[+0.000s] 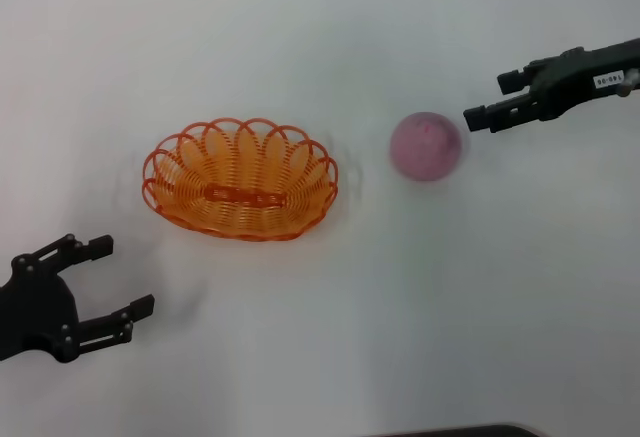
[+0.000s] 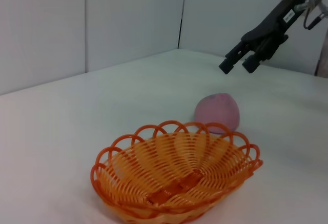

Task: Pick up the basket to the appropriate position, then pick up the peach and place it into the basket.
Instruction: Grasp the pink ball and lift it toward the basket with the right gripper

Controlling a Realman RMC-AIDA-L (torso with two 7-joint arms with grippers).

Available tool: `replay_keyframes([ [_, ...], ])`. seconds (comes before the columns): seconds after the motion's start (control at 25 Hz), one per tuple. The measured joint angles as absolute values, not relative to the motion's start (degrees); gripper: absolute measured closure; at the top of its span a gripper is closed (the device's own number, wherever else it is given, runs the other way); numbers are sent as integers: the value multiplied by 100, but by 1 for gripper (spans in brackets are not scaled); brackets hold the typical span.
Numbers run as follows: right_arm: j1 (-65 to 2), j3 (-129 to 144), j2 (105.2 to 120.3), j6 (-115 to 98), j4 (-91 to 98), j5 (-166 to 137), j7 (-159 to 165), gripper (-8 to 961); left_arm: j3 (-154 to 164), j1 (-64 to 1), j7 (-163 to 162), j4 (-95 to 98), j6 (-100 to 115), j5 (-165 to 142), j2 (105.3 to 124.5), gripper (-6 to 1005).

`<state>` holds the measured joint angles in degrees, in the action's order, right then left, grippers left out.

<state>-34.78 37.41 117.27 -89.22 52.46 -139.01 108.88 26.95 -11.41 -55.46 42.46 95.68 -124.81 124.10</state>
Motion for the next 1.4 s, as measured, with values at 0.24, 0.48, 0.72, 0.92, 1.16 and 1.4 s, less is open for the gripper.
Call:
replay_keyframes([
  [0.24, -3896, 4118, 11786, -8867, 5459, -14530, 11278, -4, 2702, -1173, -5546, 4218, 9550, -12493, 12399, 122],
  [0.48, -4329, 4414, 11907, -8810, 5503, -15134, 11807, -4, 2688, -1176, -5546, 4218, 9495, -12553, 12393, 121],
  [0.72, -4490, 4850, 11960, -8687, 5445, -15225, 12154, -5, 2683, -1177, -5546, 4218, 9465, -12556, 12392, 121],
  [0.92, -4567, 5215, 11992, -8500, 5225, -15204, 12315, -5, 2679, -1198, -5546, 4219, 9465, -12557, 12392, 122],
  [1.16, -4656, 5582, 11991, -8132, 4849, -15205, 12458, -5, 2662, -1236, -5579, 4219, 9465, -12556, 12392, 121],
  [1.4, -4756, 5749, 11988, -7863, 4592, -15205, 12506, -5, 2661, -1249, -5586, 4219, 9466, -12554, 12392, 121],
])
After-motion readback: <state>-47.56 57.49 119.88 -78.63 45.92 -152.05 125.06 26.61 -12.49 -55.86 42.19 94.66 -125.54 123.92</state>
